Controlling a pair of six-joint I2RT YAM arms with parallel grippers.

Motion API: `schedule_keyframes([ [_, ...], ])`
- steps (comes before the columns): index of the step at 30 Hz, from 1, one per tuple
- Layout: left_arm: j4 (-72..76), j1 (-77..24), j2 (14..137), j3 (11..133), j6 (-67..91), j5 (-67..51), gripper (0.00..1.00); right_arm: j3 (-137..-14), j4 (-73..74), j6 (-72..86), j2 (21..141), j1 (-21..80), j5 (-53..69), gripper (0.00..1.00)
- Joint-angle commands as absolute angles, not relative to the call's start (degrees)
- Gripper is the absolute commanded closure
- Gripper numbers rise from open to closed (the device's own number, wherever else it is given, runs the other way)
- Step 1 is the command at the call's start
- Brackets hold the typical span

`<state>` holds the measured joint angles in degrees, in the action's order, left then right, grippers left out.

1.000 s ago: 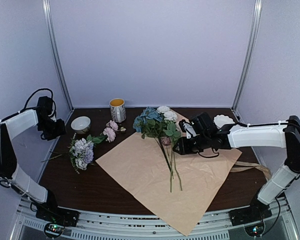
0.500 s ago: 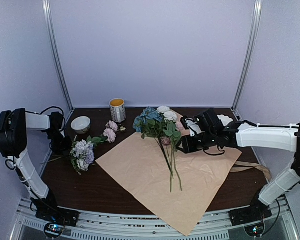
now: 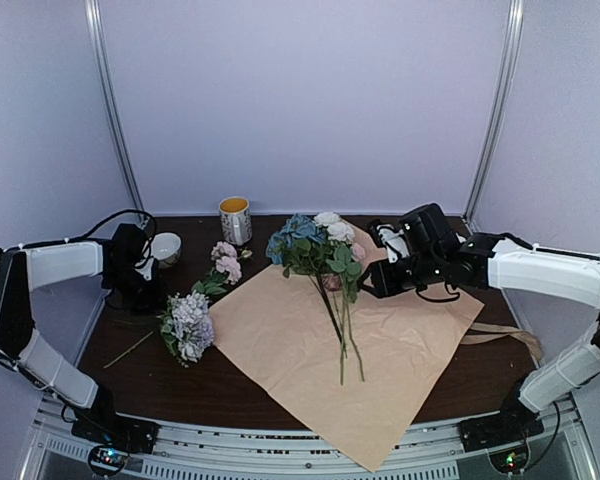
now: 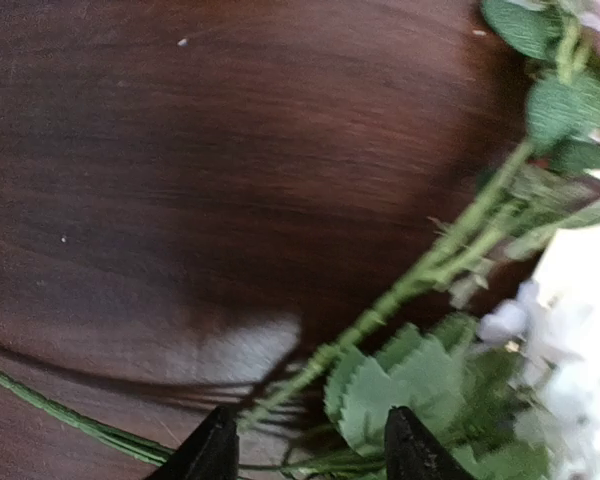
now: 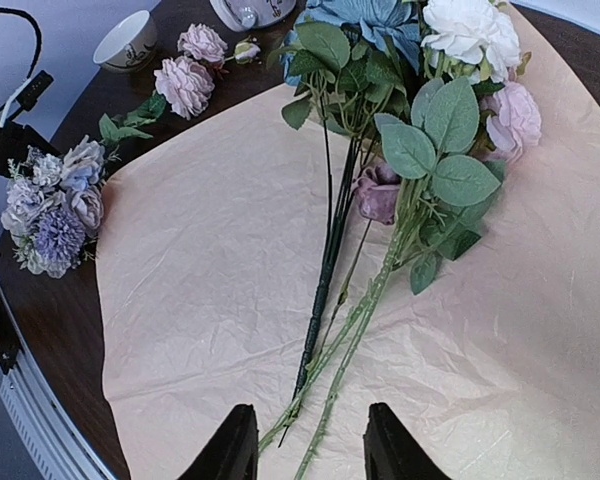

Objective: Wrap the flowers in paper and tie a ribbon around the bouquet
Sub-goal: Adjust the fake flower at the corner of the board, then pick up the fake flower from the corner of the board.

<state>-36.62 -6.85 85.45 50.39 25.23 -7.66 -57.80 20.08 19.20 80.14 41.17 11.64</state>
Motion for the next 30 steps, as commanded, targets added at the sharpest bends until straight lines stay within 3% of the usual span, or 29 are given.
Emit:
schedule_keyframes([
  [1, -40.02, -8.64, 81.84, 53.7, 24.25, -8.33, 0.45, -60.83, 22.06, 17.8, 79.17, 40.74, 9.98, 0.62],
  [5, -42.15, -8.64, 81.96, 59.41, 21.25, -4.73, 0.42, -62.05, 22.84, 17.75, 79.81, 40.68, 10.49, 0.62],
  [10, -41.78, -8.66, 90.61, 67.94, 17.64, -5.8, 0.42, -62.21, 23.54, 18.08, 79.88, 40.61, 9.56, 0.62],
  [15, -42.28, -8.68, 101.36, 77.44, 14.71, -11.18, 0.34, -61.35, 23.65, 18.11, 79.66, 40.63, 8.44, 0.61],
  [21, -42.06, -11.54, 108.86, 85.36, 12.05, -12.25, 0.34, -61.1, 24.66, 18.1, 80.42, 40.61, 7.78, 0.61],
  [30, -42.36, -12.25, 117.87, 90.4, 12.06, -14.02, 0.43, -61.26, 25.33, 17.98, 80.12, 40.56, 6.85, 0.6],
])
